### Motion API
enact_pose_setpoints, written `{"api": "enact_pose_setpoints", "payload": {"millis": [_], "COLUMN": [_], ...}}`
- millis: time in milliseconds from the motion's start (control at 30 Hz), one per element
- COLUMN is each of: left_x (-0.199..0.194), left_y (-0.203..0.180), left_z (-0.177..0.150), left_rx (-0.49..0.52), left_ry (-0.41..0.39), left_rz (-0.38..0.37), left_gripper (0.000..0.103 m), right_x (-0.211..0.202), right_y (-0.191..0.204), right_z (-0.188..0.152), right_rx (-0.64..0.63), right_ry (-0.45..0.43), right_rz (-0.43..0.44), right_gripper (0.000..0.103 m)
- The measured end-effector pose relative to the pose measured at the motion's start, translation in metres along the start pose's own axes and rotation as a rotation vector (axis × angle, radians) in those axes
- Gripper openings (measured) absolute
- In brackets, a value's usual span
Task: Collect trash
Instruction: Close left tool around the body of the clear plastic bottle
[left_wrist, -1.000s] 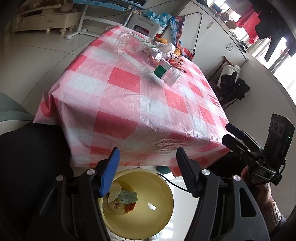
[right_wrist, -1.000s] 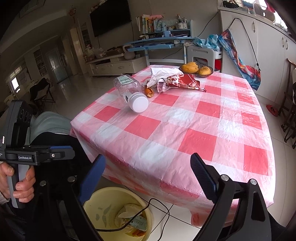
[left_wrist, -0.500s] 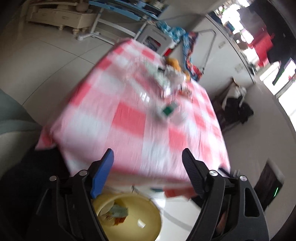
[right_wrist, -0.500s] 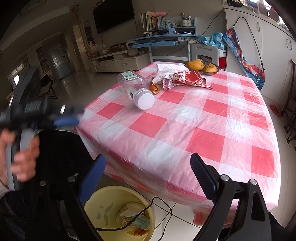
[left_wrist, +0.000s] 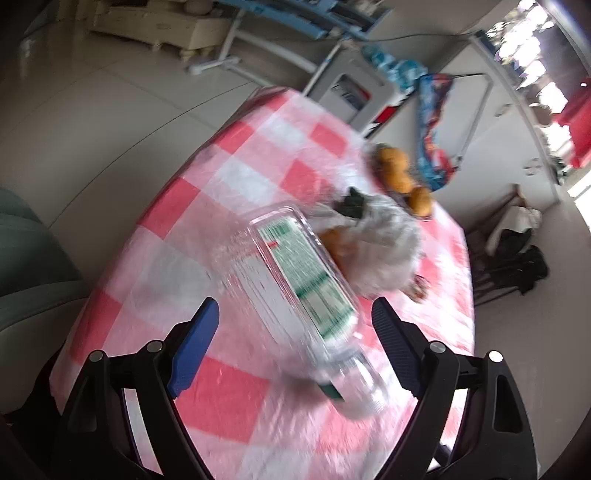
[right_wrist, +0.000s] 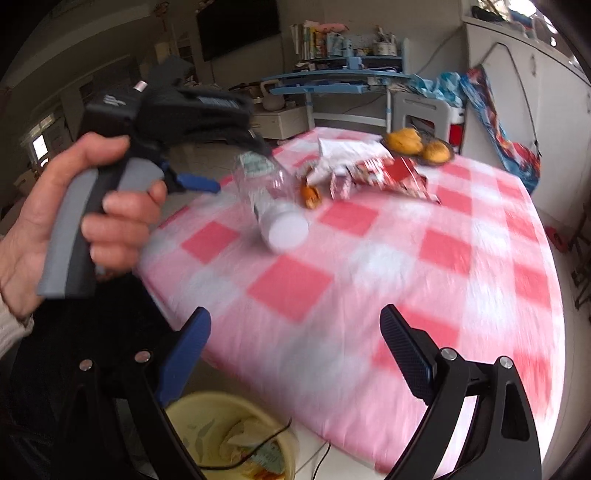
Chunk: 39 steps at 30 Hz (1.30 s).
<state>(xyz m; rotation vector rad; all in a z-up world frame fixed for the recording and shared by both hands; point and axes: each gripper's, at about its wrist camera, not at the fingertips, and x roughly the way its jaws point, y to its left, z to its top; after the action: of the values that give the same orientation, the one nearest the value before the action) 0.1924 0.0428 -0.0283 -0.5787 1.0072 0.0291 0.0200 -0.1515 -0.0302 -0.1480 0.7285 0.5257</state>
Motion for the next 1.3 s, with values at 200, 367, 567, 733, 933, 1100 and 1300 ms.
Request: {"api": "enact_pose_setpoints", "payload": {"millis": [200,367,567,733,933,1100,1300], "left_x": [0.021,0.022,0.017,0.011,0.016,0.014,0.013], "left_y": [-0.001,-0.014,-0.014,-0.006,-0.014,-0.010,0.008], "left_z": [0.015,0.020,0.021,0.019,0.017,0.013,0.019], "left_rx": [0.021,0.144,0.239,0.258,0.296,0.290,0.267], "left_ry": [0.008,0.004,0.003,-0.006,0.021,0.017,-0.008], "left_rz": [0.054,0.100,0.111,0.105,0.120,0.107,0.062], "left_gripper": [0.086,0.086,0.088,0.089,0.089,0.086,0.066], "right_x": [0.051,0.082,0.078,0.067,0.071,0.072,0.068], "right_y": [0.008,0.019,0.042,0.050,0.030,0.046,0.021], "right_z": [0.040,0.052,0.046,0.040,0.037,0.039,0.046], "right_rx": [-0.074,-0.128,-0.247,-0.345,-0.278,-0.333,-0.265], "right_ry": [0.023,0.065,0.076,0.079,0.102,0.103,0.101], "right_rz": [0.049,0.098,0.270,0.267,0.202,0.249,0.151], "right_gripper": [0.089,0.089,0.089,0.089,0.089,0.089,0.089]}}
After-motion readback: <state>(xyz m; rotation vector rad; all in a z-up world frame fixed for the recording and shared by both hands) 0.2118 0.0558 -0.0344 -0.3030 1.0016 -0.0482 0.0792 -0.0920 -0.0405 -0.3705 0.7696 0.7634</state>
